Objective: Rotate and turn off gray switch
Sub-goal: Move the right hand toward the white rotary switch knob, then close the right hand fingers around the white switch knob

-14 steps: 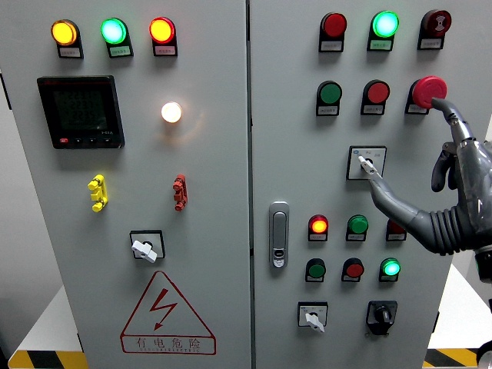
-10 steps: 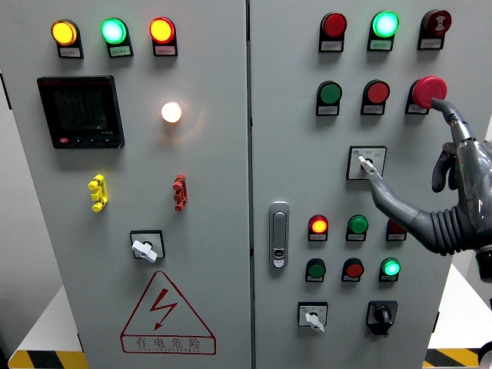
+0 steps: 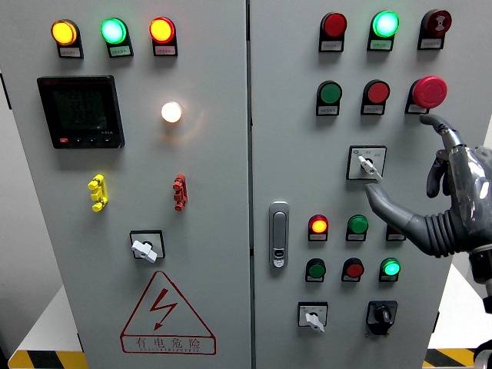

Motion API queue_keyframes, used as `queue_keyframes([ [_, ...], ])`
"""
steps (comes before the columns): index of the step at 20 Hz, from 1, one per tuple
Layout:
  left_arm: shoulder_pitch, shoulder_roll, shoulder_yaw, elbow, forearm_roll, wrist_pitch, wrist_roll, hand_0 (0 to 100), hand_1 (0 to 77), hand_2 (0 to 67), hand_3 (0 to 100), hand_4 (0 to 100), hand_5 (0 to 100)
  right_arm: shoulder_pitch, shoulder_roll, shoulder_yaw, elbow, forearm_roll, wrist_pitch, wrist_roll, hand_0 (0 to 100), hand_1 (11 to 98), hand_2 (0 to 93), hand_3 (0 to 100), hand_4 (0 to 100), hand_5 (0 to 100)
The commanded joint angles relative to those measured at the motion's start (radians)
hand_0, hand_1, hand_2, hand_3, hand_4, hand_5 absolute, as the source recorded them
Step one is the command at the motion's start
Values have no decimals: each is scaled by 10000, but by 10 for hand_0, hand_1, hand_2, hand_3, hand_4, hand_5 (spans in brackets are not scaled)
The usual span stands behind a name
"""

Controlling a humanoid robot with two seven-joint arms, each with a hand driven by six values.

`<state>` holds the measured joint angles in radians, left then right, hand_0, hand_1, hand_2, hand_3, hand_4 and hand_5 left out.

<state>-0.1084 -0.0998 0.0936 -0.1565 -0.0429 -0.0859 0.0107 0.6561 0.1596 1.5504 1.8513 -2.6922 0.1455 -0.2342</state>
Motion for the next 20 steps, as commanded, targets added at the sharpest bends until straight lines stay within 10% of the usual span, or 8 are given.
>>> queue_keyframes([
  [1,-5,1,0,0,0,0,0,328,0,123,222,118,123,51,-15,-71,-211,1,2,-5,0,373,430,918,932,1000],
  [20,-5,1,0,0,0,0,0,330,0,123,222,118,123,833,-31,-133,-1776,16,-44,-97,0,349,566,913,940,1000],
])
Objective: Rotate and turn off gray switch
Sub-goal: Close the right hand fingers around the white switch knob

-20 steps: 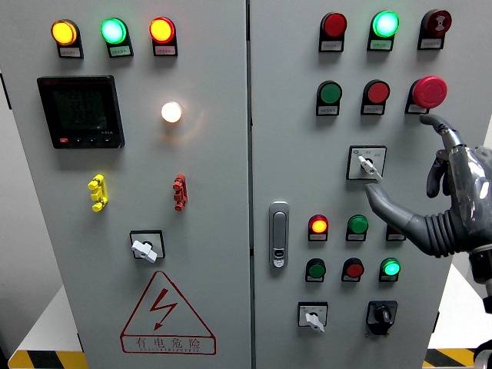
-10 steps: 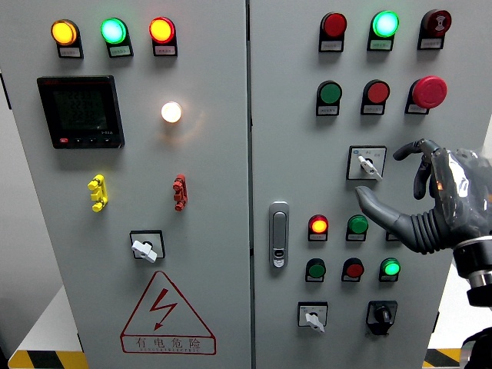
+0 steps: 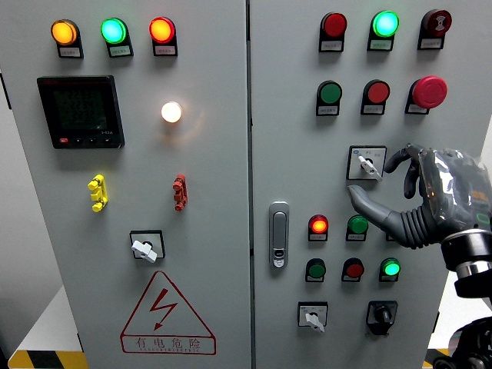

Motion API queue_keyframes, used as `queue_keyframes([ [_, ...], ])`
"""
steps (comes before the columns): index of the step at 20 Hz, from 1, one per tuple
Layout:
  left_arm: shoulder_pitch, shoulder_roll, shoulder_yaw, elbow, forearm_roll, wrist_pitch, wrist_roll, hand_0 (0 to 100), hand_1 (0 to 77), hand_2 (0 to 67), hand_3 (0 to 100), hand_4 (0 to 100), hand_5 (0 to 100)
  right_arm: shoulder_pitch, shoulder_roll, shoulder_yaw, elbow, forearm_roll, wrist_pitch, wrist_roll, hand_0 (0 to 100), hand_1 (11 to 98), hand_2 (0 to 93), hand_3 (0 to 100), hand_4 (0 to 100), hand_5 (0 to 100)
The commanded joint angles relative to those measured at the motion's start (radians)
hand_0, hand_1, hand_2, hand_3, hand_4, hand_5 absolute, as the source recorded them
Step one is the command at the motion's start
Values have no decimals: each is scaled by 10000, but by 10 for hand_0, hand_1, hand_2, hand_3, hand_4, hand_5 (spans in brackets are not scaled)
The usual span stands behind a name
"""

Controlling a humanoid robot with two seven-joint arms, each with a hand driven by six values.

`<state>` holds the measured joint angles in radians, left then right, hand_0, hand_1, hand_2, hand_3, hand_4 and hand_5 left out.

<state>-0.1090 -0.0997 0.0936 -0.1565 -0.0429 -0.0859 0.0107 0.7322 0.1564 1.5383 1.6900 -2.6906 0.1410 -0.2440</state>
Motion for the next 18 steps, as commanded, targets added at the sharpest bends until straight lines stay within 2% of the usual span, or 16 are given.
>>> queue_keyframes([
  [1,16,0,0,0,0,0,0,329,0,123,222,118,123,87,0,-13,-195,0,1,0,0,349,566,913,940,1000],
  [18,16,0,0,0,0,0,0,327,0,123,223,119,123,240,16,-28,-517,-16,-14,16,0,324,566,916,944,1000],
])
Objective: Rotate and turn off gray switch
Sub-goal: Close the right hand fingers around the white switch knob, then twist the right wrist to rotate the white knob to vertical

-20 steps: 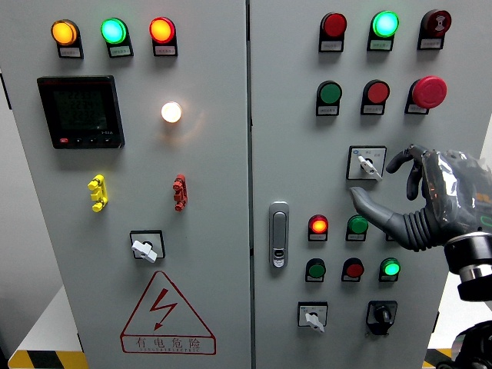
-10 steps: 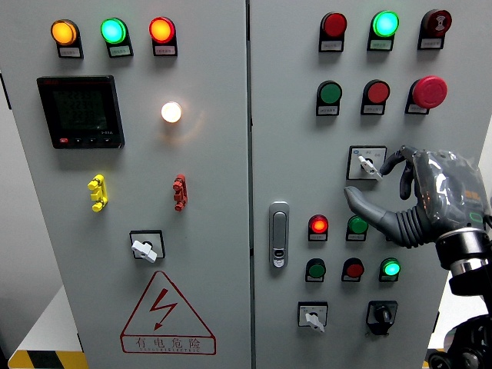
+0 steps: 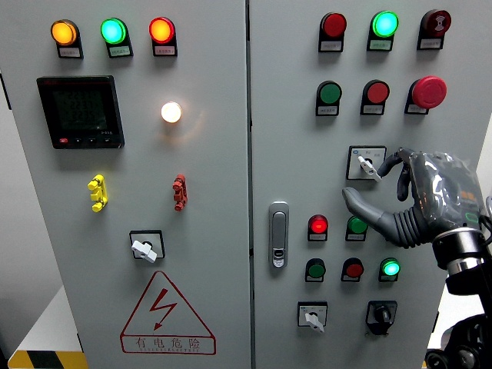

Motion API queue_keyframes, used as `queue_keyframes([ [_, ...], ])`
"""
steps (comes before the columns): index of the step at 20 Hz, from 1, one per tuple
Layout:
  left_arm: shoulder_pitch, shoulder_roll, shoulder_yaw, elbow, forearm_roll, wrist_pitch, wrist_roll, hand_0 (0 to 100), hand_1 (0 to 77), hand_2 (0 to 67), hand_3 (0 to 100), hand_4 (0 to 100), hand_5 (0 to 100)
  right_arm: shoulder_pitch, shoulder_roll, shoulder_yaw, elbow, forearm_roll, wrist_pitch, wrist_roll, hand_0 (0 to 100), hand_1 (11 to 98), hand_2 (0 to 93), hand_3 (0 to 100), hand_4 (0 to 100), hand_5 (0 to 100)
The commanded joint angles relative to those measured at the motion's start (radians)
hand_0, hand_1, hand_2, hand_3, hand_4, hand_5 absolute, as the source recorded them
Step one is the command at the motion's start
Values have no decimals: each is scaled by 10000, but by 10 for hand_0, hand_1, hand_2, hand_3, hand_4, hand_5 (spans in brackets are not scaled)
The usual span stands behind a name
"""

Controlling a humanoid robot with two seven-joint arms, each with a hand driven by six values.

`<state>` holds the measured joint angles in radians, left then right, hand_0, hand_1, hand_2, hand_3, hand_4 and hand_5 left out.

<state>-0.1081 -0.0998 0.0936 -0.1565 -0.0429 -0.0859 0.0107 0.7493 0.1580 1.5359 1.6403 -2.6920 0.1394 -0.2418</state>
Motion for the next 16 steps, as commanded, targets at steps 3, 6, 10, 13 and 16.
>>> queue_keyframes([
  [3,-8,1,0,0,0,0,0,327,0,123,223,119,123,116,16,-49,-112,-16,2,9,0,321,569,917,945,1000],
  [6,-8,1,0,0,0,0,0,328,0,123,223,119,123,193,16,-96,-189,-16,2,-6,0,318,571,917,945,1000],
  [10,-9,1,0,0,0,0,0,330,0,123,223,119,123,208,16,-126,-220,-16,-14,-21,0,322,575,920,945,1000],
  [13,-9,1,0,0,0,0,0,329,0,123,222,119,123,208,16,-126,-205,-47,-29,-21,136,330,579,920,945,1000],
  [16,-9,1,0,0,0,0,0,329,0,123,222,119,123,208,16,-172,-220,-47,-14,-21,317,333,583,925,947,1000],
])
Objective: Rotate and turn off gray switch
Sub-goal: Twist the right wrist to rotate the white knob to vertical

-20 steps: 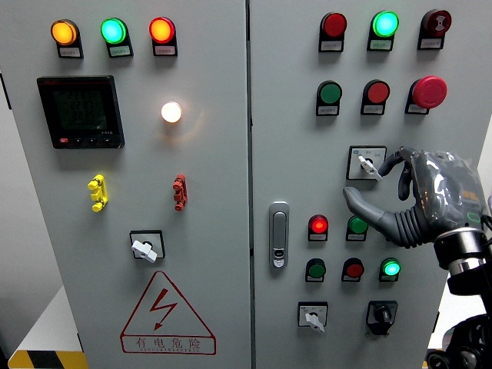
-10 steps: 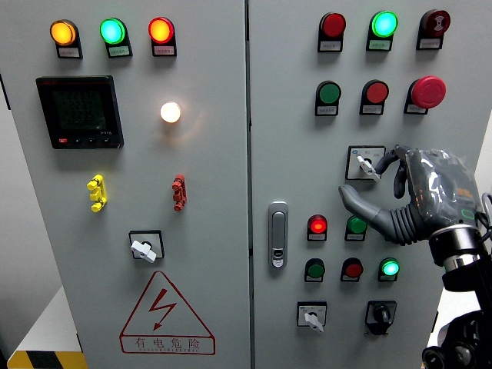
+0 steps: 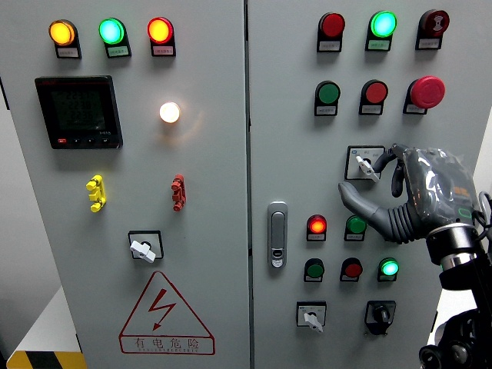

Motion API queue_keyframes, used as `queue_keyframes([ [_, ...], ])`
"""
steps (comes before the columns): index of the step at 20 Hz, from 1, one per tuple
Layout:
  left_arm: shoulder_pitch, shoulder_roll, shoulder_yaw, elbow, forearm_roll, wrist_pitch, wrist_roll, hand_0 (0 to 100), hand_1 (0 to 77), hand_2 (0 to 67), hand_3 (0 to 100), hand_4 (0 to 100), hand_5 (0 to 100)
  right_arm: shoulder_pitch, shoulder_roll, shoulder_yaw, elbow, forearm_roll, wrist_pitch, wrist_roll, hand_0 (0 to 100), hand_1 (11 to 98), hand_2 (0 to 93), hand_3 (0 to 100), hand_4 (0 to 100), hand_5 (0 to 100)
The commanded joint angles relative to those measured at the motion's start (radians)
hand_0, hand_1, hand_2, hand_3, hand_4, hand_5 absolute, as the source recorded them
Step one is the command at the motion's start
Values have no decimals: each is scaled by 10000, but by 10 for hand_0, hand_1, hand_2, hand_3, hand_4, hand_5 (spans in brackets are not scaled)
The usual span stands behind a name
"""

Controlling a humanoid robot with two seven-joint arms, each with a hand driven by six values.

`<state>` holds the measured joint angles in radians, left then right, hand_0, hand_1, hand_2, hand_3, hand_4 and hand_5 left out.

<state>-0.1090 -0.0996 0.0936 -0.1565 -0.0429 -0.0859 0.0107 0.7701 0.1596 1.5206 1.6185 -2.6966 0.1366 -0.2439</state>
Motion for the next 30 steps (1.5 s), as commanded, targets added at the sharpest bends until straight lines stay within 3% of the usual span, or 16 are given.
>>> queue_keyframes([
  [1,16,-1,0,0,0,0,0,329,0,123,222,119,123,0,0,-20,-2,-47,15,0,353,336,583,926,946,1000],
  [3,16,-1,0,0,0,0,0,328,0,123,222,119,123,-15,0,-20,-2,-48,0,-15,474,342,586,927,945,1000],
  [10,0,-1,0,0,0,0,0,328,0,123,223,119,123,0,0,-188,-32,-109,46,-291,579,332,587,931,948,1000],
  [13,1,-1,0,0,0,0,0,329,0,123,223,118,123,61,0,-280,-78,-155,91,-443,661,264,589,932,947,1000],
  [17,0,-1,0,0,0,0,0,329,0,123,222,118,123,77,0,-296,-94,-278,138,-490,567,272,590,930,949,1000],
  [23,0,-1,0,0,0,0,0,327,0,123,222,118,123,92,15,-388,-94,-293,245,-521,516,267,590,928,948,1000],
  [26,0,-1,0,0,0,0,0,327,0,123,222,118,123,107,15,-373,-94,-278,245,-521,408,272,590,928,948,1000],
  [30,0,-1,0,0,0,0,0,328,0,123,223,118,123,153,15,-373,-140,-339,245,-582,356,267,612,931,947,1000],
])
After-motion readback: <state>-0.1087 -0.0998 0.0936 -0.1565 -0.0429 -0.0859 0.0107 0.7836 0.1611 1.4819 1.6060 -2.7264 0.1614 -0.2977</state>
